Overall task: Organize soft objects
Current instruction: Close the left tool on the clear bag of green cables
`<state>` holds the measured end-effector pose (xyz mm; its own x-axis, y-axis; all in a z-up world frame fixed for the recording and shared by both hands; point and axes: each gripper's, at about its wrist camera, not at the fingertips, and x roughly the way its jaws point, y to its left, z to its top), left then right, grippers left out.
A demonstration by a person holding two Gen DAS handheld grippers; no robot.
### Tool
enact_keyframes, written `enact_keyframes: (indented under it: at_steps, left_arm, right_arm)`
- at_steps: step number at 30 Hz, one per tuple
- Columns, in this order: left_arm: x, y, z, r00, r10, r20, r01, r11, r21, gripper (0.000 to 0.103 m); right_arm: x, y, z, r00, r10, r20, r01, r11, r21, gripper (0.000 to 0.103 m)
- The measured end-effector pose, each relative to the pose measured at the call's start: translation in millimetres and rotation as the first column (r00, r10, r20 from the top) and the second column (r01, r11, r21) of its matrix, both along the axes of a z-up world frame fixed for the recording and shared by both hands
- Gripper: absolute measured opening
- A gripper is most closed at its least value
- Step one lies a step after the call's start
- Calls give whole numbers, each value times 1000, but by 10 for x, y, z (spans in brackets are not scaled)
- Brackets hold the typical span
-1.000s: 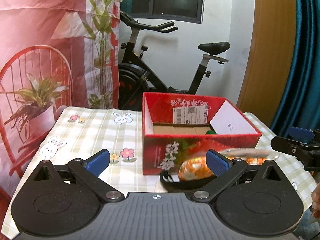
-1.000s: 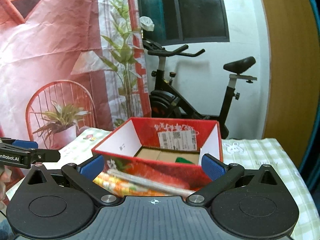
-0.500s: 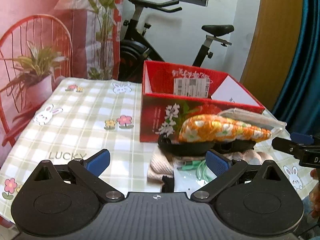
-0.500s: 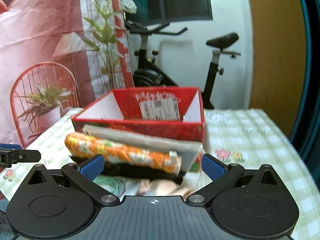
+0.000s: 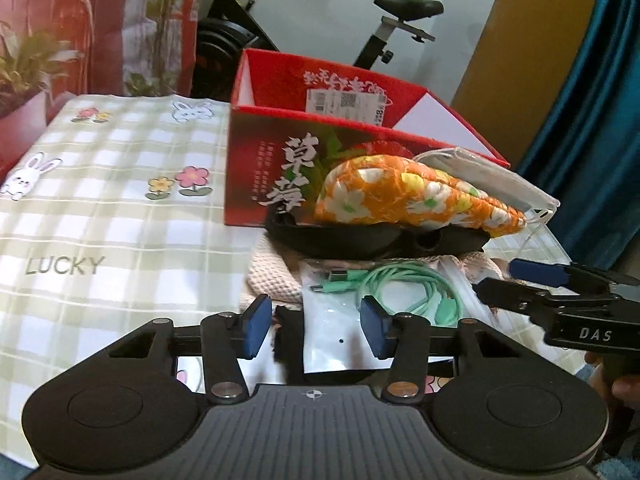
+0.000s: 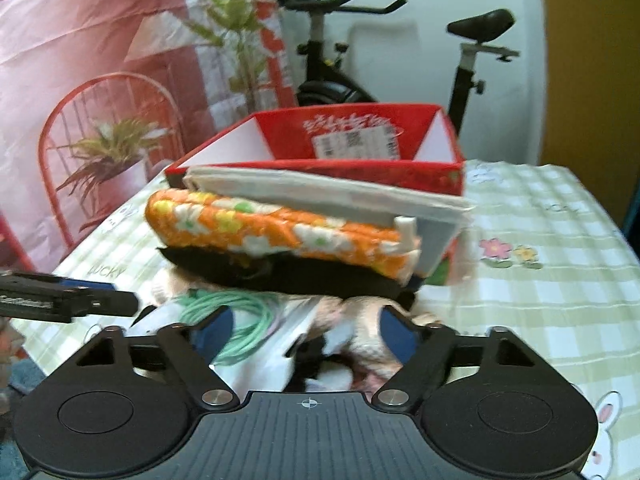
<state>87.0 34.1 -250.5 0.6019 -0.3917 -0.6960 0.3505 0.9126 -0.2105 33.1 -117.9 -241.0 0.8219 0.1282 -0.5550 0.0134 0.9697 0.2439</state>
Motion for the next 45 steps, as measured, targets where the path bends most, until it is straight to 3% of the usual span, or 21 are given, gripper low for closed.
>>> enact_keyframes:
  at_steps: [6, 15, 36, 45]
  left_arm:
    - [154, -32, -192, 997, 16, -74, -17, 1000, -13, 52]
    - [200, 13, -286, 994, 24, -103, -31, 997, -68, 57]
    - [116, 101, -408, 991, -9, -131, -10, 989, -145, 59]
    - [270, 91, -425, 988, -22, -156, -3, 988, -157, 59]
  right_arm:
    - [117, 84, -19, 998, 52, -25, -52, 999, 9, 61]
    - [243, 37, -281, 993, 73, -88, -62, 991, 115, 59]
    - [189, 44, -338, 993, 105, -58, -96, 985, 143, 40]
    - [174, 21, -350, 993, 103, -55, -93, 983, 156, 39]
